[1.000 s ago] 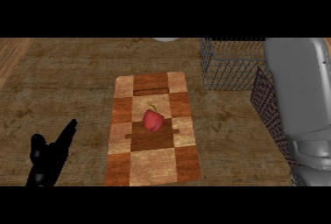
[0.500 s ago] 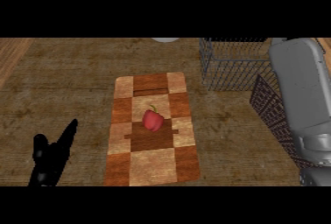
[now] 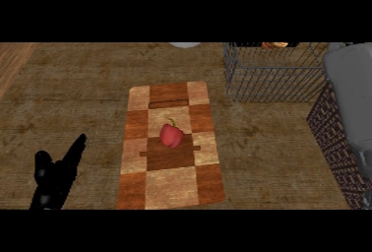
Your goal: Pick the croissant from the placemat and place it in the basket
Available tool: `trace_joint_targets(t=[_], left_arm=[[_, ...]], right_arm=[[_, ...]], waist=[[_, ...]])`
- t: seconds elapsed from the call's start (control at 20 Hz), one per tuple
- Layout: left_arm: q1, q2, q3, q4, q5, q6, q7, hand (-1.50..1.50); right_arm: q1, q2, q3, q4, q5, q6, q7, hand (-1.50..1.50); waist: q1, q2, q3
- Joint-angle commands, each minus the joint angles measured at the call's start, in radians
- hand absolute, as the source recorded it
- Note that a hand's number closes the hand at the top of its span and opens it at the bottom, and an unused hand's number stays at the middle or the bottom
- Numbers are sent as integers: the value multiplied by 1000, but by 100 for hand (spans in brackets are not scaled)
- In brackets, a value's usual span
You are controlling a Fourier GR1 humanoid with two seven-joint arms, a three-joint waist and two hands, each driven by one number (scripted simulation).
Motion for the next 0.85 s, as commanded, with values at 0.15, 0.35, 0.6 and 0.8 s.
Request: trace_joint_targets(t=[0.15,0.35,0.6,0.8], left_arm=[[-6,-37,-8,80,-3,-1,37,0],[-12,-27,19,115,7,-22,1,0],[72,-27,4,27,-4,-18,26,0],[50,-24,28,31,10,-22,29,0]], right_arm=[[31,-41,-53,-15,-57,-22,-95,-150],[36,-70,-120,-8,-102,-56,-111,-150],[132,-122,-169,-121,-146,-41,-69,-150],[205,-194,-219,-238,-217,59,-16,-150]], waist=[[-8,13,-3],[-10,15,-3],[-22,6,-2],[-40,2,-3]])
